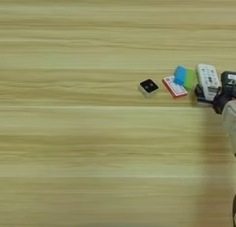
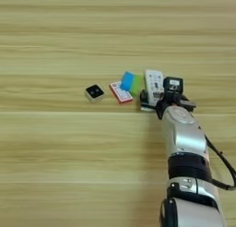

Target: Move the objects on the table

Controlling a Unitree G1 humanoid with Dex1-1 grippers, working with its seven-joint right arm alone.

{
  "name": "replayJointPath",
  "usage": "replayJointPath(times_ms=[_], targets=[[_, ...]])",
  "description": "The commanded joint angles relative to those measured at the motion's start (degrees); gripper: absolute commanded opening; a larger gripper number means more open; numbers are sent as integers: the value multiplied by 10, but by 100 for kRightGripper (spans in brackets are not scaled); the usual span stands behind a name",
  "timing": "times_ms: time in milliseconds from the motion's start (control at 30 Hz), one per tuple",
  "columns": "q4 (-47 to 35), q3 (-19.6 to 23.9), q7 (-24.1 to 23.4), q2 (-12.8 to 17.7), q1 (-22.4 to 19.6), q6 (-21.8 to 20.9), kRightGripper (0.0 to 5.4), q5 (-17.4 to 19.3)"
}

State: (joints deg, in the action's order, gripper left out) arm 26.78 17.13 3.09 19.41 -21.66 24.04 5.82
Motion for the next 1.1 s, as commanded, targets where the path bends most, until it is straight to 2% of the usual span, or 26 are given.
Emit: replayJointPath(times_ms=[33, 333, 1100], targets=[[-17, -2, 4, 26, -51, -18, 537, -1], [22, 0, 26, 30, -68, -8, 537, 8], [46, 5, 38, 32, -79, -6, 537, 18]])
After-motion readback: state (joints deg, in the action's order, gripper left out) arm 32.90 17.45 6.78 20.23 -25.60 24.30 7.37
